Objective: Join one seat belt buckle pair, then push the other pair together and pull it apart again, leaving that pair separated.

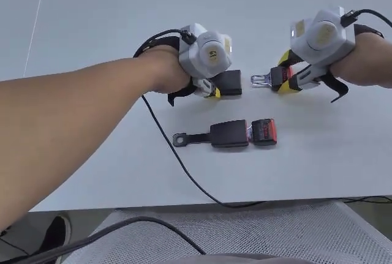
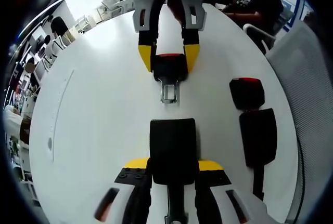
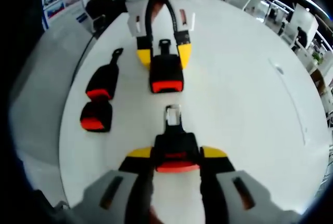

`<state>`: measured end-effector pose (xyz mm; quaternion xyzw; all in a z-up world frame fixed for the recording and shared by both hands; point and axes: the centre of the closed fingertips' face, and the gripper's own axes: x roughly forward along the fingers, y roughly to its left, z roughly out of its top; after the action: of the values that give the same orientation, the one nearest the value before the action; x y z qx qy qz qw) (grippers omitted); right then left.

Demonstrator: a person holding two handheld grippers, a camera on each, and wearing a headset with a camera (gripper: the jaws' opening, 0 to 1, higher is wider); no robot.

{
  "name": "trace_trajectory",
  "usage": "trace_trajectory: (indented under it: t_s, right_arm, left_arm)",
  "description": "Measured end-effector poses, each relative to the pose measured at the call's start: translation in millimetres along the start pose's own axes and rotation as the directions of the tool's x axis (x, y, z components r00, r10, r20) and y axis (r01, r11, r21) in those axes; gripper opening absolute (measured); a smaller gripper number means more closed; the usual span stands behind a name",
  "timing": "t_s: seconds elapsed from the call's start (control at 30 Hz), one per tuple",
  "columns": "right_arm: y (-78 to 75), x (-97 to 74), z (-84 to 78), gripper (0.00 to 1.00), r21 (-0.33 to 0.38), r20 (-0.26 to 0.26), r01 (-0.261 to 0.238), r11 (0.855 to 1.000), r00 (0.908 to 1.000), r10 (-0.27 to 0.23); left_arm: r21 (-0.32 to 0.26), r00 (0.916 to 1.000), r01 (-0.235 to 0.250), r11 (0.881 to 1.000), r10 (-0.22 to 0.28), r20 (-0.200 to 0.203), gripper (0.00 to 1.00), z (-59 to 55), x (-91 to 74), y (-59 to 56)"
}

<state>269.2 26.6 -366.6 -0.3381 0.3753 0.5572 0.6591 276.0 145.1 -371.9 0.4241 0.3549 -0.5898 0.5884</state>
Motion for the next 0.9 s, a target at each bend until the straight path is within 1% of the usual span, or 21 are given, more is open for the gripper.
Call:
trace_trajectory:
  t_s: [0.2,0.37,0.43,0.5,0.6,0.67,0.7,0.73,0.83,0.9]
  right_arm:
    - [0.2,-13.4,-21.9,0.34,-0.001,-0.026,0.005,1.0,0.9996,-0.005]
    - [0.9,-28.6,-49.4,0.34,0.007,-0.061,0.011,1.0,0.9981,-0.01]
    - [1.2,-34.1,-60.0,0.34,0.007,-0.078,0.014,1.0,0.9969,-0.014]
    - [0.5,-38.3,-67.9,0.34,0.01,-0.089,0.019,1.0,0.9959,-0.018]
    - [-0.2,-45.7,-83.9,0.34,0.023,-0.109,0.028,0.999,0.9938,-0.025]
    - [1.4,-48.0,-93.5,0.35,0.028,-0.124,0.024,0.999,0.992,-0.02]
    - [2.0,-48.8,-96.8,0.35,0.028,-0.13,0.025,0.999,0.9913,-0.021]
    - [0.5,-50.3,-95.4,0.35,0.028,-0.121,0.027,0.999,0.9924,-0.023]
    - [0.4,-49.7,-94.8,0.35,0.018,-0.133,0.028,0.999,0.9908,-0.025]
    - [0.3,-49.1,-93.6,0.36,0.011,-0.138,0.027,1.0,0.9901,-0.025]
  left_arm:
    - [0.006,1.0,-0.002,1.0,0.002,-0.007,0.32,-0.2,-0.2,-0.9]
    - [-0.001,0.9999,-0.002,1.0,0.002,-0.012,0.33,1.3,-2.5,-3.6]
    - [0.007,0.9999,-0.001,1.0,0.001,-0.013,0.32,2.3,-3.6,-5.6]
    - [0.006,0.9999,-0.003,1.0,0.003,-0.015,0.32,2.8,-4.5,-6.5]
    - [0.001,0.9999,-0.005,1.0,0.005,-0.016,0.32,3.3,-5.6,-7.3]
    - [0.002,0.9998,-0.005,1.0,0.005,-0.017,0.32,3.6,-5.9,-7.7]
    - [0.006,0.9998,-0.004,1.0,0.005,-0.02,0.32,4.0,-6.1,-8.1]
    - [0.008,0.9998,-0.004,1.0,0.004,-0.021,0.32,4.2,-6.3,-8.3]
    - [0.012,0.9998,-0.004,1.0,0.005,-0.022,0.32,4.4,-6.6,-8.4]
    - [0.003,0.9997,-0.004,1.0,0.004,-0.024,0.32,4.4,-6.6,-8.3]
